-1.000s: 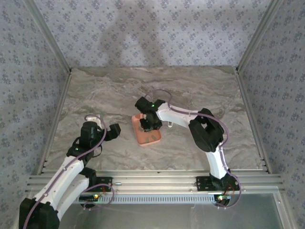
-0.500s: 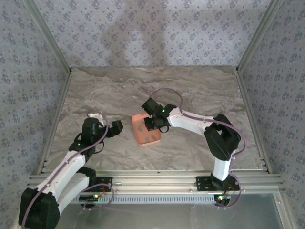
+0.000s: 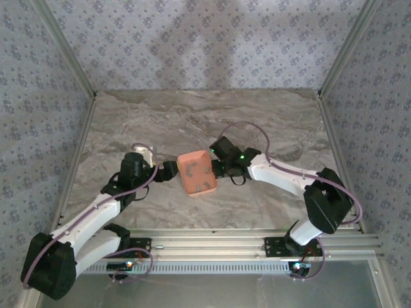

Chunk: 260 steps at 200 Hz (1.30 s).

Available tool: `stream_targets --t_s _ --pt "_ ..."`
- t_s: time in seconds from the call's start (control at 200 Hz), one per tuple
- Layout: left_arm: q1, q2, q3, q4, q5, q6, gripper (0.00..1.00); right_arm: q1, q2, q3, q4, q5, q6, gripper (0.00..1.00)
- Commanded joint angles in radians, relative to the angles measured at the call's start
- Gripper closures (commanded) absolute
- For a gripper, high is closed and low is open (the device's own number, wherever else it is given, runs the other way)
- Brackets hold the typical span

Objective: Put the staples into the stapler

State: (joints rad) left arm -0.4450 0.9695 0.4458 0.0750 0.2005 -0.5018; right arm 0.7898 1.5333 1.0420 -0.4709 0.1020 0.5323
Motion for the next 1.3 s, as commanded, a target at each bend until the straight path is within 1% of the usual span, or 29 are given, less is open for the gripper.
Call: stream_targets --t_s 0.0,0.16,0.385,0.52,0.815,0.87,0.945,1.01,1.054,1.154,1.294 --pt "-0.037 0.043 0.053 0.058 0.033 0.053 0.05 -0.038 -0.047 -0.049 -0.062 0.030 0.022 0.83" --pt "-0.075 0.105 0.087 0.068 0.035 0.069 0.06 -0.090 -0.078 -0.117 -0.103 0.017 0.021 0.83" --pt "-0.087 0.128 0.102 0.065 0.029 0.073 0.06 -0.160 -0.058 -0.184 -0.126 -0.052 0.014 0.83" --pt "-0.090 0.124 0.103 0.057 0.022 0.068 0.06 -0.170 -0.018 -0.180 -0.187 -0.058 0.000 0.83" --pt "-0.096 0.131 0.103 0.054 0.010 0.069 0.06 -0.164 0.089 -0.141 -0.237 -0.045 -0.017 0.82" --pt "-0.096 0.132 0.104 0.052 0.009 0.072 0.06 -0.165 0.097 -0.129 -0.255 -0.052 -0.023 0.79" --pt "-0.097 0.132 0.105 0.047 0.010 0.077 0.06 -0.164 0.092 -0.103 -0.291 -0.048 -0.026 0.71" --pt "-0.096 0.132 0.105 0.045 0.007 0.078 0.06 -0.168 0.076 -0.076 -0.323 -0.045 -0.030 0.68" --pt "-0.096 0.132 0.105 0.044 0.007 0.080 0.06 -0.178 0.064 -0.058 -0.344 -0.067 -0.033 0.66" --pt "-0.096 0.132 0.106 0.045 0.005 0.080 0.06 -0.212 0.067 -0.016 -0.395 -0.124 -0.050 0.65" --pt "-0.097 0.132 0.105 0.047 0.004 0.080 0.06 -0.229 0.110 0.032 -0.443 -0.158 -0.087 0.65"
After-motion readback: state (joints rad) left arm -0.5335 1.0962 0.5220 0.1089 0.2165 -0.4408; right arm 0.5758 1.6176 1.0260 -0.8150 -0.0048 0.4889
